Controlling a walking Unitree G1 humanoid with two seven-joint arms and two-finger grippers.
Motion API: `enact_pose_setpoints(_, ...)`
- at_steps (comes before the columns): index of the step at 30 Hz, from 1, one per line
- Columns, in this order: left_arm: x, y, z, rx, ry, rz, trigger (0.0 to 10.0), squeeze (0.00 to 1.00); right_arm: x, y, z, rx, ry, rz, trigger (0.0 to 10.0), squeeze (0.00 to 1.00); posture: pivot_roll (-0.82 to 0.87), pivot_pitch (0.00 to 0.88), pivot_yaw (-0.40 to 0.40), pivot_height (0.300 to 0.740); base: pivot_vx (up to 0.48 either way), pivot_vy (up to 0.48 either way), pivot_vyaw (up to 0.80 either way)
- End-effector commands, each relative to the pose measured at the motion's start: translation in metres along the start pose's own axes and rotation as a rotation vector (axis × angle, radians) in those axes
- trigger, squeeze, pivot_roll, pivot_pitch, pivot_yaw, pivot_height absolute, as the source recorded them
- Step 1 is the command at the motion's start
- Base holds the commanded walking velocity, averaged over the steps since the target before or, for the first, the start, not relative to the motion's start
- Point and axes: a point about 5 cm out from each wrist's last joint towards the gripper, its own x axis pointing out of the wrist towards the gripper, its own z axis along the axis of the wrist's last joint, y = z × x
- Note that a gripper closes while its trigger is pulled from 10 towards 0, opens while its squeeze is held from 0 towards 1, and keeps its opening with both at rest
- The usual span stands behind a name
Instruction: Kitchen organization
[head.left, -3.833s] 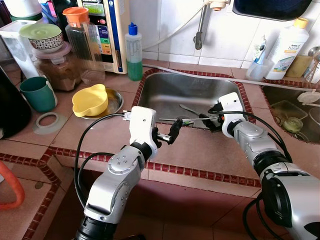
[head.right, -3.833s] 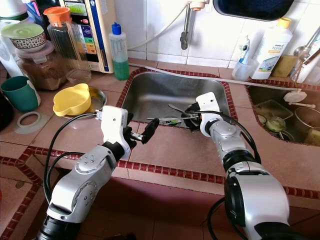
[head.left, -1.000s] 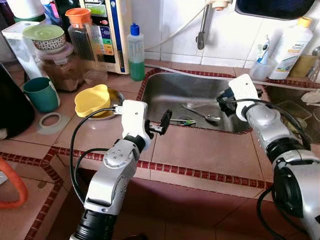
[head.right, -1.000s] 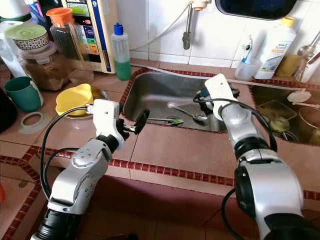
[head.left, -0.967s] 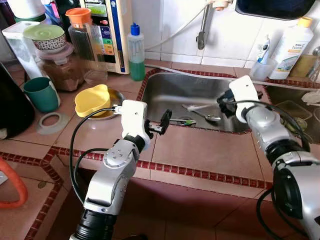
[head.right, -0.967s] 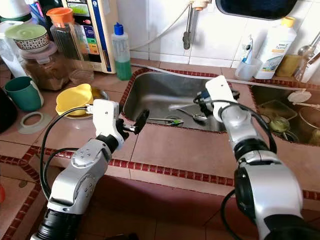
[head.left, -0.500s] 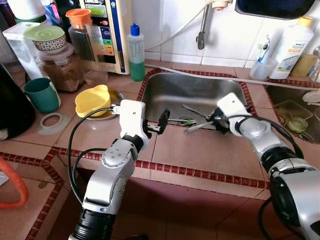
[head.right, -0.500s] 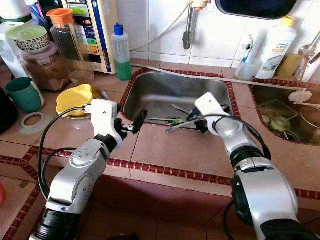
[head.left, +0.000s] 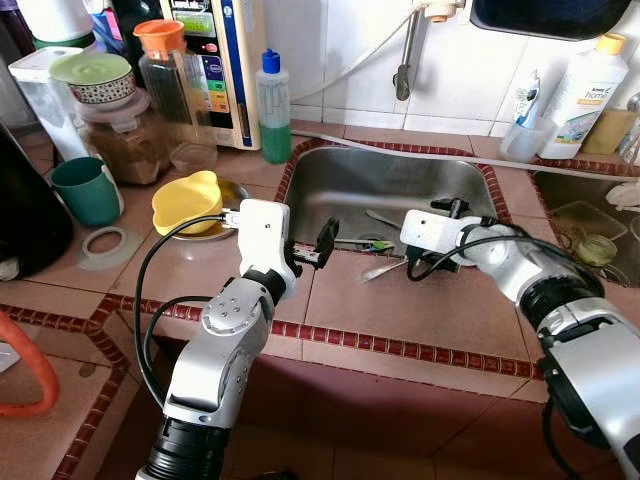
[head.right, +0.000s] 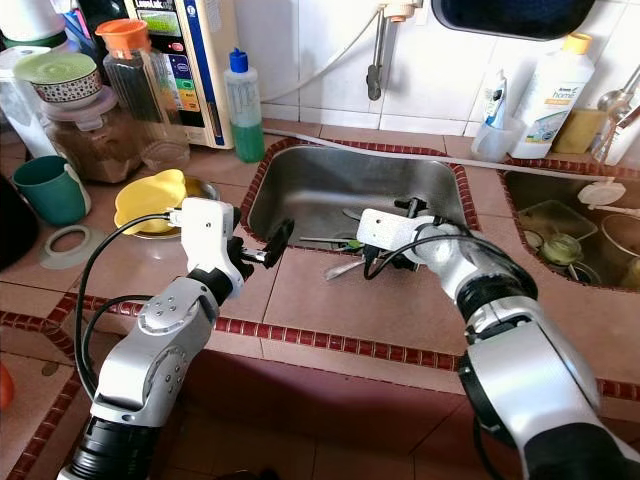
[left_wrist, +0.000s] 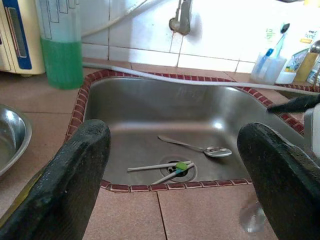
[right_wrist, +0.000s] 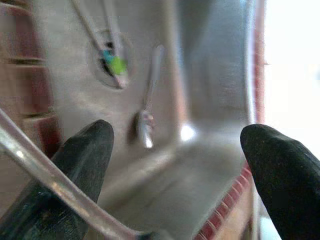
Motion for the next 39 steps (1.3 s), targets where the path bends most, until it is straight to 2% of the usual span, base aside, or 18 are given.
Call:
enact_pose_setpoints(1,0.002,-0.003,0.004,0.012,-0.006,-0.016,10.0,0.00,-0.002,-0.010,0.001,0.050,-0.004,-0.021,10.0,0.00,0.09,0.004,0.040,0.740,0.000,0.000,0.00)
enact_pose_setpoints(2,0.002,-0.003,0.004,0.011,-0.007,-0.016,10.0,0.00,-0.001,0.005,-0.003,0.029,0.002,0.124,10.0,0.00,0.09,0.003,0.038,0.740,0.000,0.000,0.00)
enact_pose_setpoints(3,0.002,-0.003,0.004,0.011,-0.007,-0.016,10.0,0.00,-0.001,0.005,-0.003,0.029,0.002,0.124,10.0,0.00,0.09,0.003,0.038,0.740,0.000,0.000,0.00)
enact_pose_setpoints(6,0.003,-0.004,0.005,0.011,-0.010,-0.018,10.0,0.00,-0.003,-0.006,-0.008,0.103,0.021,-0.029,10.0,0.00,0.09,0.001,0.036,0.740,0.000,0.000,0.00)
enact_pose_setpoints(9,0.003,-0.004,0.005,0.010,-0.011,-0.018,10.0,0.00,-0.004,-0.009,-0.010,0.140,0.024,-0.060,10.0,0.00,0.09,0.000,0.035,0.740,0.000,0.000,0.00)
enact_pose_setpoints(12,0.003,-0.003,0.005,0.011,-0.011,-0.015,10.0,0.00,-0.004,0.017,-0.020,0.175,0.040,0.174,10.0,0.00,0.09,0.000,0.034,0.740,0.000,0.000,0.00)
enact_pose_setpoints(13,0.003,-0.003,0.005,0.011,-0.011,-0.016,10.0,0.00,-0.005,0.016,-0.021,0.169,0.039,0.172,10.0,0.00,0.09,0.000,0.034,0.740,0.000,0.000,0.00)
enact_pose_setpoints(16,0.003,-0.003,0.005,0.011,-0.012,-0.016,10.0,0.00,-0.006,-0.009,-0.018,0.395,0.011,-0.044,10.0,0.00,0.09,0.000,0.035,0.740,0.000,0.000,0.00)
enact_pose_setpoints(18,0.003,-0.002,0.005,0.011,-0.013,-0.015,10.0,0.00,-0.009,-0.019,-0.024,0.494,0.037,-0.133,10.0,0.00,0.09,0.000,0.036,0.740,0.000,0.000,0.00)
enact_pose_setpoints(20,0.003,-0.003,0.005,0.012,-0.014,-0.016,10.0,0.00,-0.007,-0.001,-0.025,0.517,0.034,0.039,10.0,0.00,0.09,0.000,0.035,0.740,0.000,0.000,0.00)
enact_pose_setpoints(21,0.003,-0.003,0.006,0.013,-0.015,-0.016,10.0,0.00,-0.006,0.001,-0.021,0.544,-0.010,0.056,10.0,0.00,0.10,0.000,0.034,0.740,0.000,0.000,0.00)
enact_pose_setpoints(25,0.003,-0.002,0.005,0.012,-0.013,-0.012,10.0,0.00,-0.011,-0.021,-0.029,0.700,0.009,-0.189,10.0,0.00,0.09,0.000,0.040,0.740,0.000,0.000,0.00)
enact_pose_setpoints(27,0.002,-0.003,0.005,0.013,-0.010,-0.016,10.0,0.00,-0.009,-0.006,-0.032,0.694,0.041,-0.066,10.0,0.00,0.09,0.000,0.041,0.740,0.000,0.000,0.00)
enact_pose_setpoints(28,0.002,-0.003,0.004,0.014,-0.008,-0.019,10.0,0.00,-0.007,0.005,-0.031,0.654,0.044,0.023,10.0,0.00,0.09,0.000,0.042,0.740,0.000,0.000,0.00)
enact_pose_setpoints(29,0.002,-0.004,0.004,0.014,-0.008,-0.020,10.0,0.00,-0.007,0.008,-0.030,0.626,0.035,0.048,10.0,0.00,0.10,0.000,0.042,0.740,0.000,0.000,0.00)
enact_pose_setpoints(31,0.002,-0.004,0.004,0.015,-0.008,-0.021,10.0,0.00,-0.007,0.001,-0.027,0.671,0.003,-0.011,10.0,0.00,0.10,0.000,0.042,0.740,0.000,0.000,0.00)
enact_pose_setpoints(32,0.002,-0.003,0.005,0.015,-0.009,-0.020,10.0,0.00,-0.008,-0.007,-0.029,0.774,-0.002,-0.088,10.0,0.00,0.10,0.000,0.043,0.740,0.000,0.000,0.00)
enact_pose_setpoints(39,0.002,-0.002,0.005,0.017,-0.010,-0.017,10.0,0.00,-0.009,-0.012,-0.029,0.812,-0.022,-0.139,10.0,0.00,0.10,0.001,0.041,0.740,0.000,0.000,0.00)
